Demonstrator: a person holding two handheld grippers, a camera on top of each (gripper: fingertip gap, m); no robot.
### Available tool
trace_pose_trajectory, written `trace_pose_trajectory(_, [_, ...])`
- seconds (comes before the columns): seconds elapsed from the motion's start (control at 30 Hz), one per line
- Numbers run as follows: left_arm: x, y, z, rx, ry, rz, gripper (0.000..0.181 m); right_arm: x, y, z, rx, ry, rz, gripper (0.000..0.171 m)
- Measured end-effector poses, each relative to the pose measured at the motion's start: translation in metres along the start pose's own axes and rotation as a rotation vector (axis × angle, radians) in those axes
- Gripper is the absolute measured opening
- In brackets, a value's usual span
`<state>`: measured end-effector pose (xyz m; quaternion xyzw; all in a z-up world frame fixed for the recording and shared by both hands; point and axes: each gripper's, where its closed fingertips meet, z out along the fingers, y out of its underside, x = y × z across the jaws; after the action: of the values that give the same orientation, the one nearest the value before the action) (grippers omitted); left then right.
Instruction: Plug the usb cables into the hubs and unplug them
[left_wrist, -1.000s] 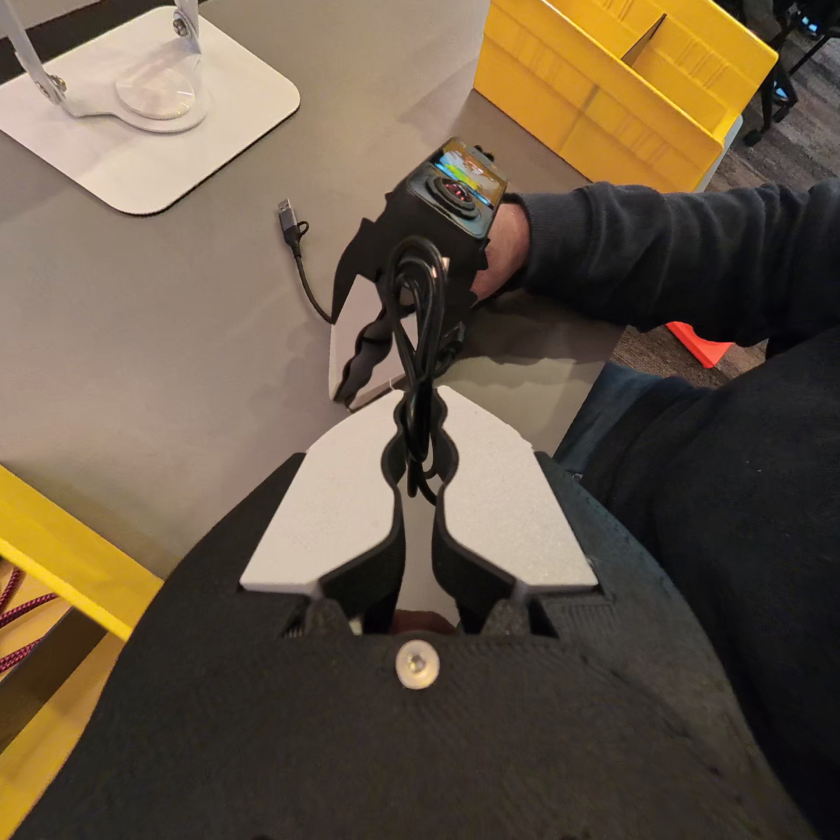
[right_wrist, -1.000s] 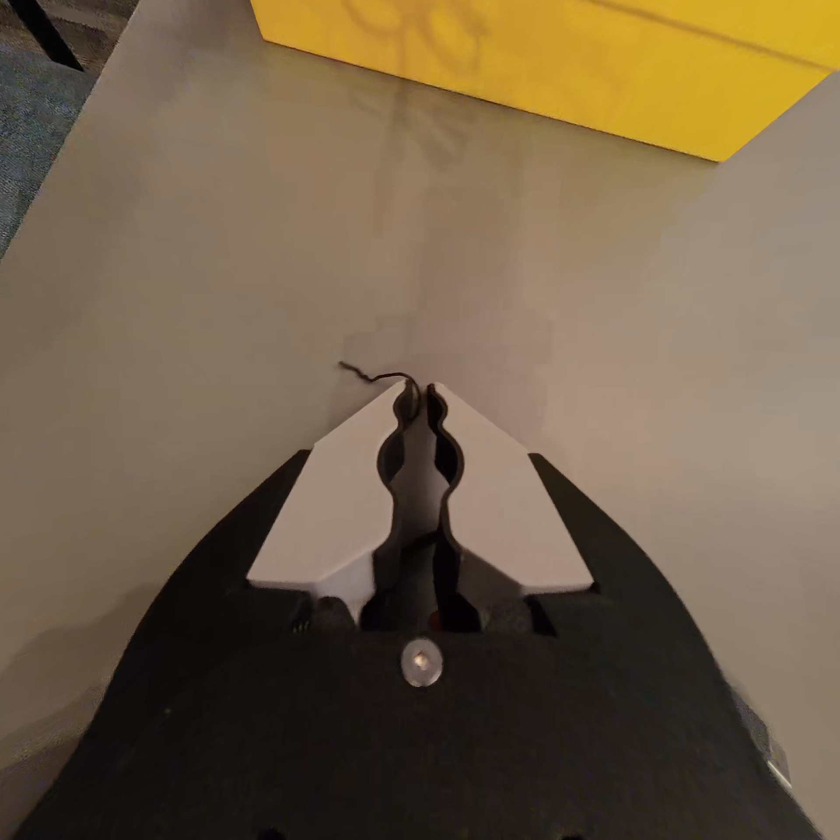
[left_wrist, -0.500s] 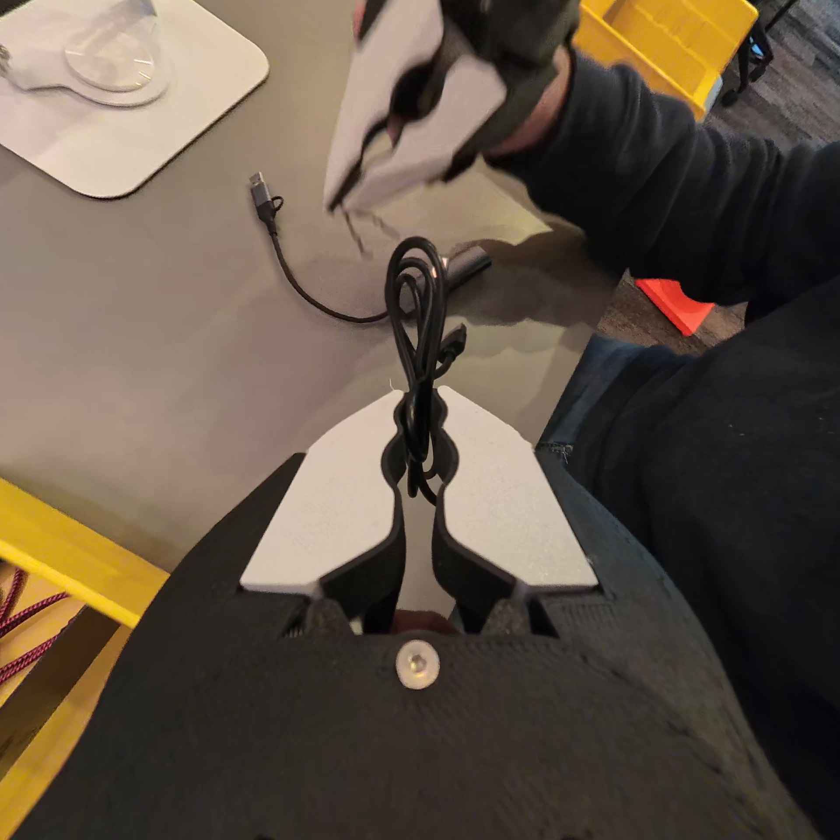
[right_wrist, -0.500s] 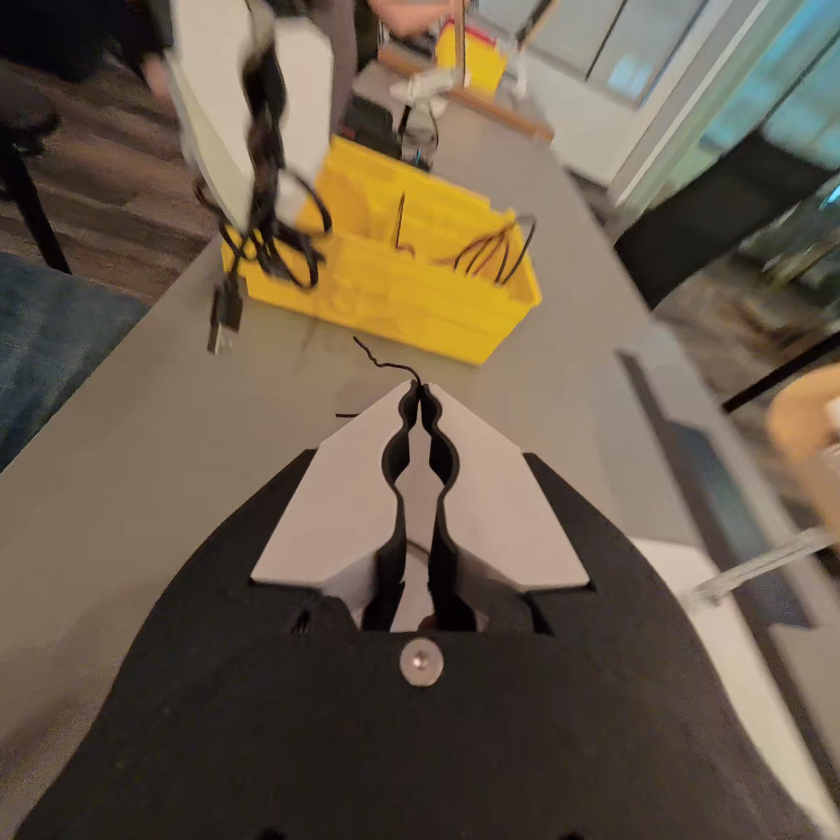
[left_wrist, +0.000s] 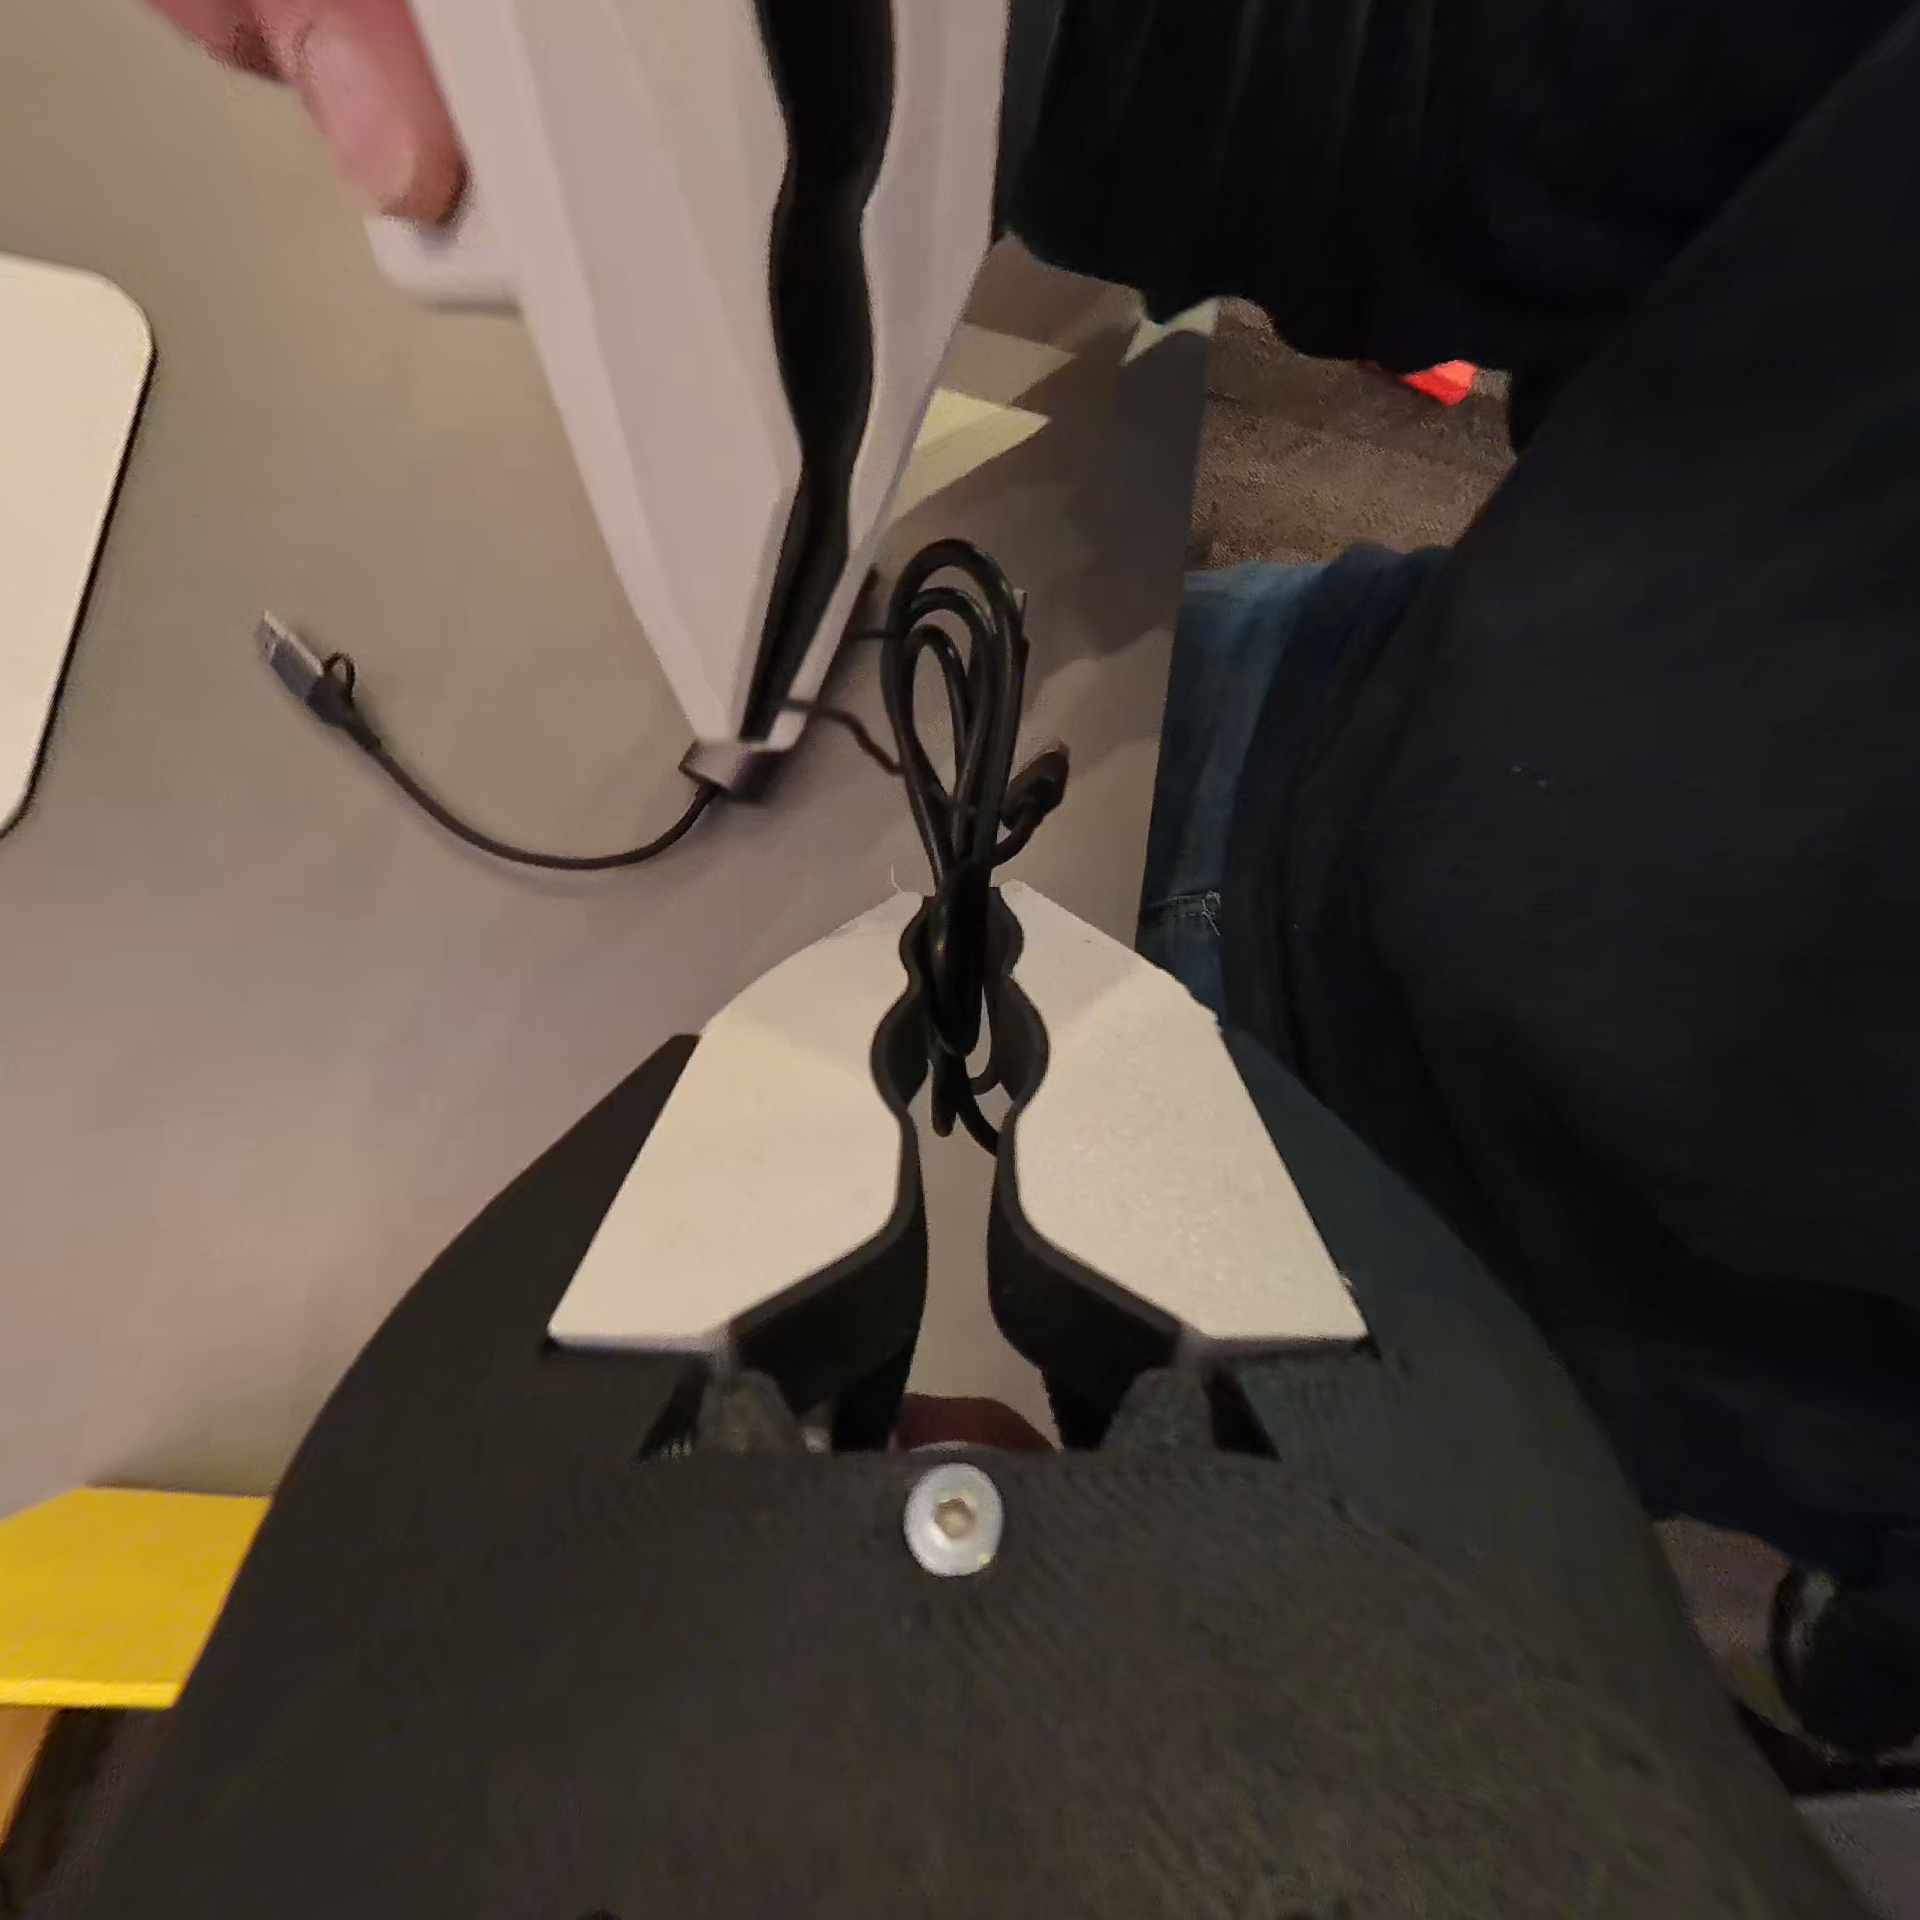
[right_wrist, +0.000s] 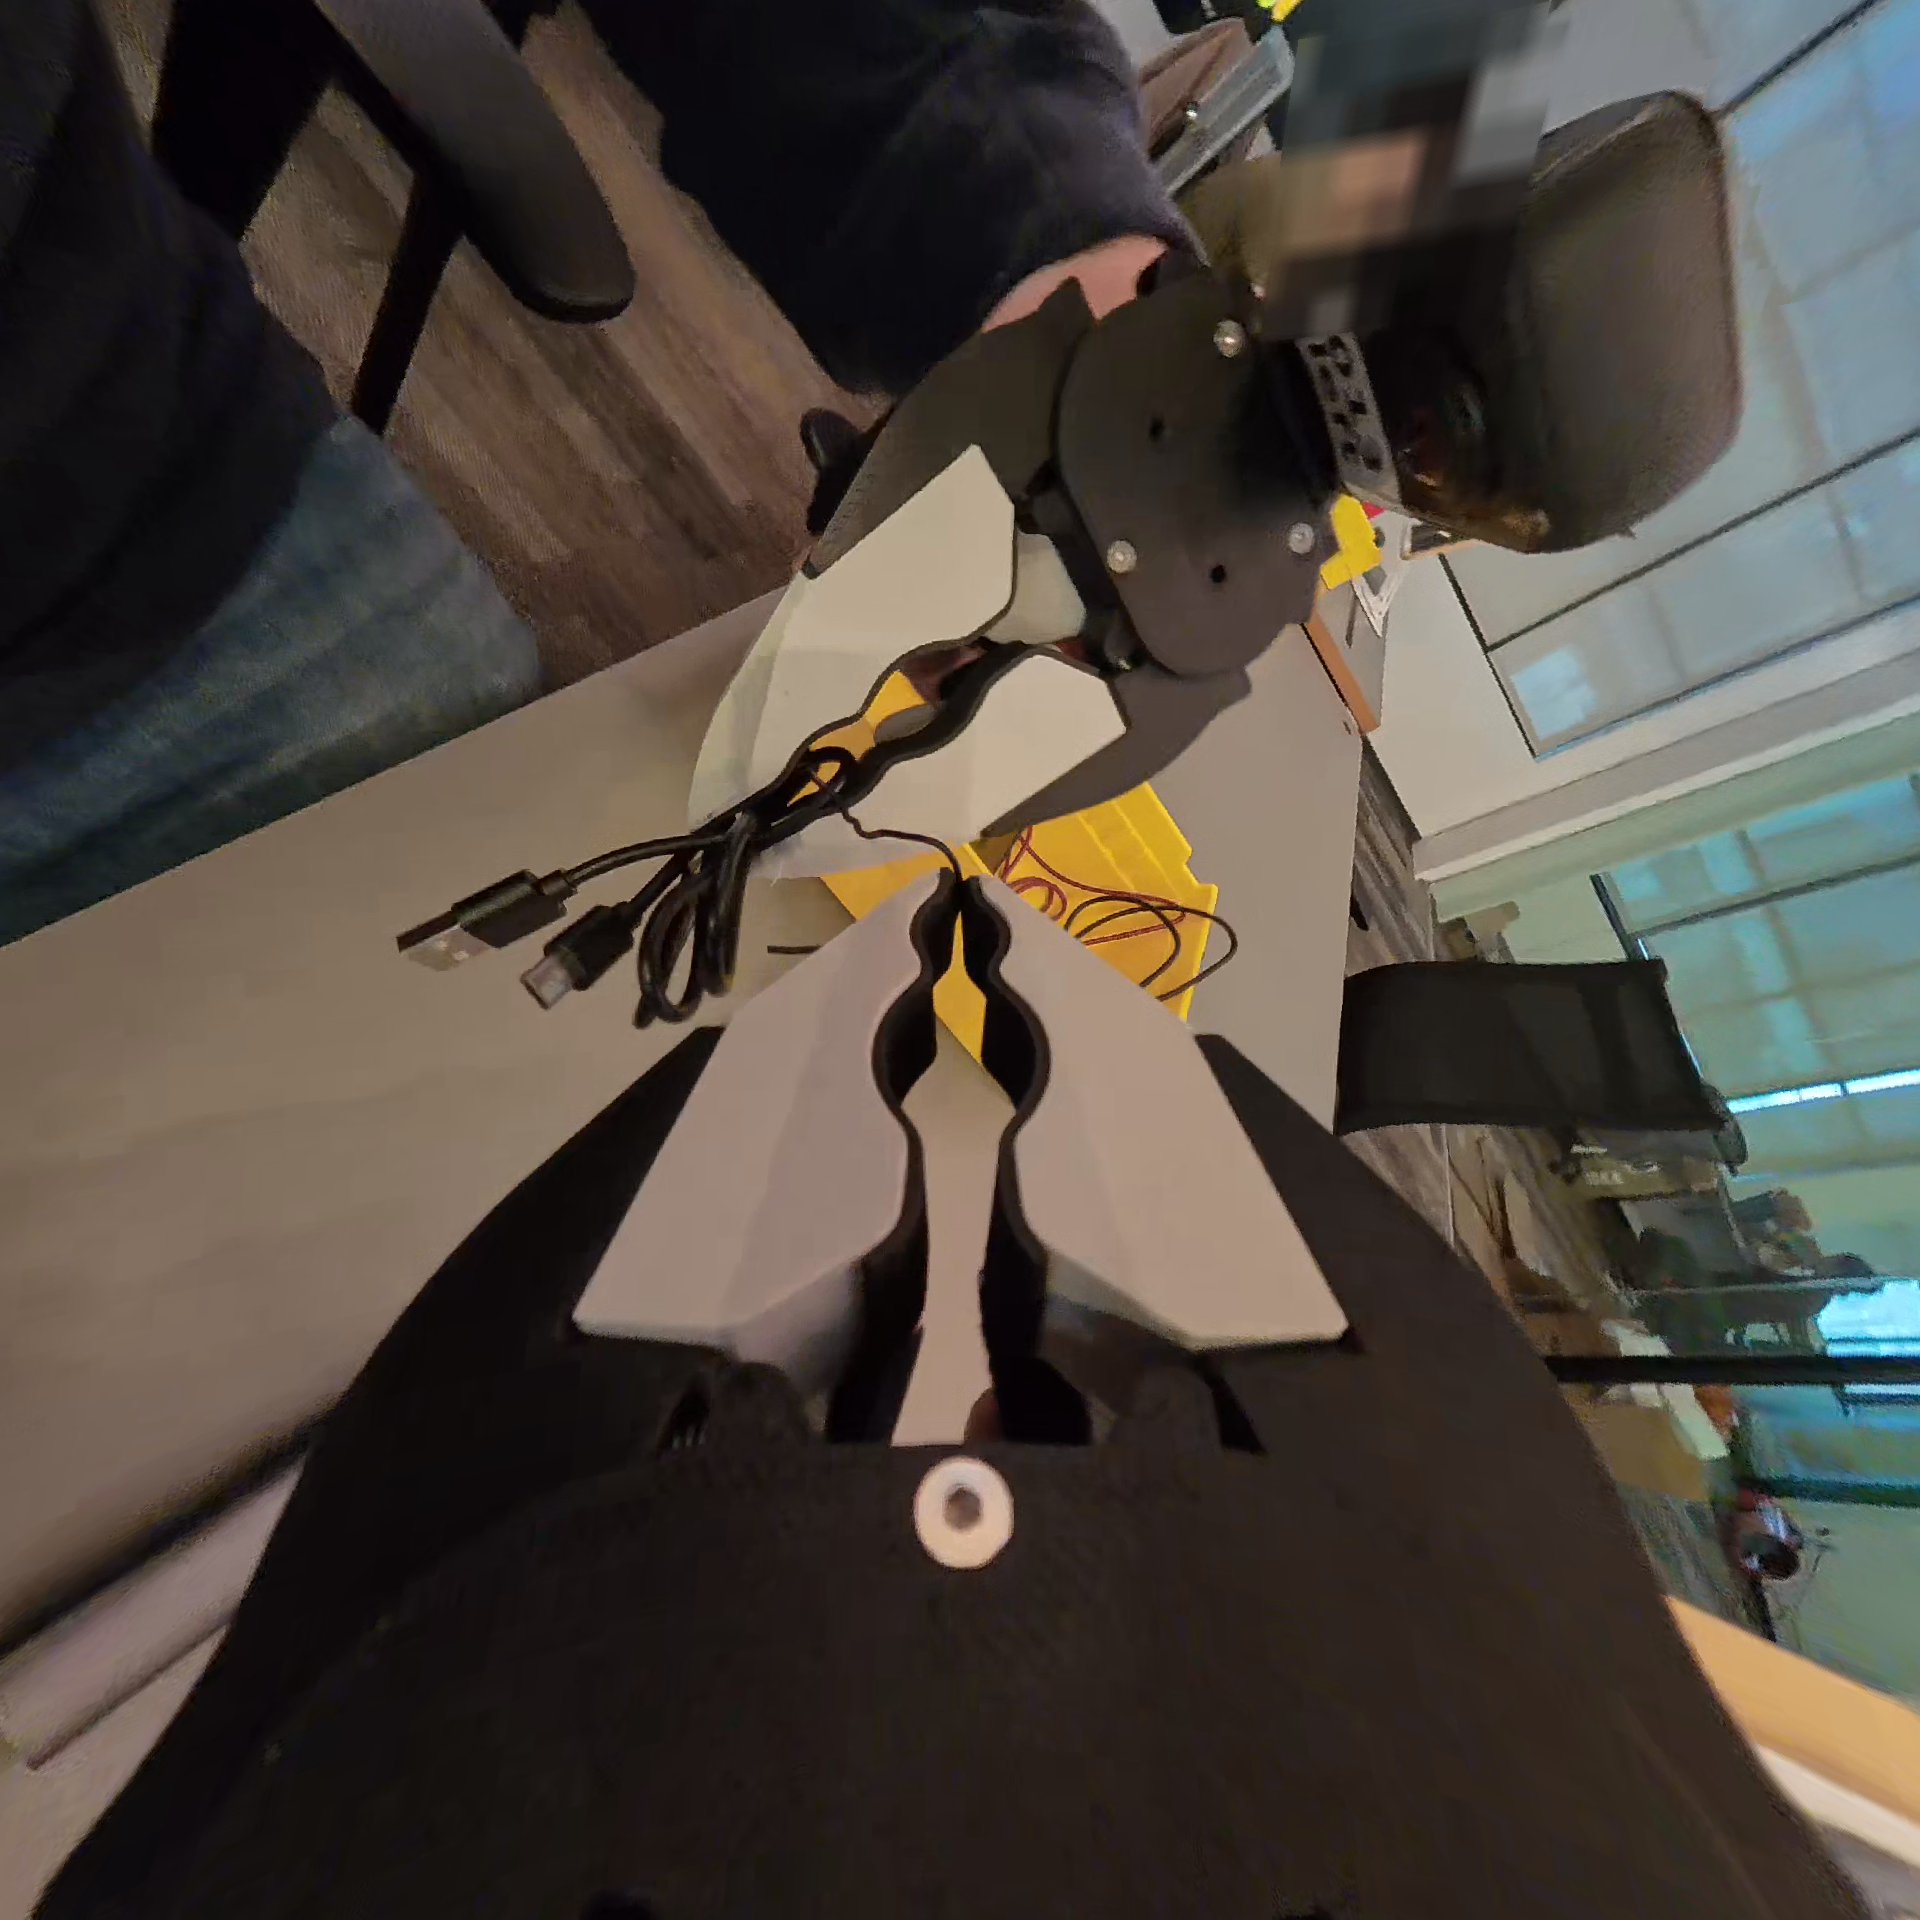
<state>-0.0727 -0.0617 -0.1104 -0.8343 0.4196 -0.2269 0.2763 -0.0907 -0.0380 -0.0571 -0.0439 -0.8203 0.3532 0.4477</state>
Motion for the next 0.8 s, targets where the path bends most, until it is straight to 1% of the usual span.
trace_pose_trajectory(0.03, [0.004,-0.004,-0.002,-0.002,0.011,0.045,0.007,0.0,-0.005,-0.001,-0.001,-0.011,-0.021,0.0])
trace_pose_trajectory(0.13, [0.019,-0.018,-0.009,0.001,0.044,0.178,0.007,0.0,-0.017,-0.005,-0.015,-0.021,-0.096,0.0])
trace_pose_trajectory(0.27, [0.031,-0.033,-0.018,0.021,0.08,0.256,0.007,-0.005,-0.033,-0.008,-0.025,-0.025,-0.171,0.0])
trace_pose_trajectory(0.37, [0.03,-0.035,-0.02,0.014,0.071,0.272,0.007,-0.01,-0.048,-0.008,0.009,-0.017,-0.188,0.0])
trace_pose_trajectory(0.47, [0.029,-0.037,-0.021,0.015,0.065,0.279,0.007,-0.013,-0.051,-0.007,0.023,-0.016,-0.179,0.0])
trace_pose_trajectory(0.8, [0.024,-0.042,-0.024,-0.002,0.023,0.3,0.007,-0.014,-0.047,-0.013,0.021,-0.087,-0.105,0.0])
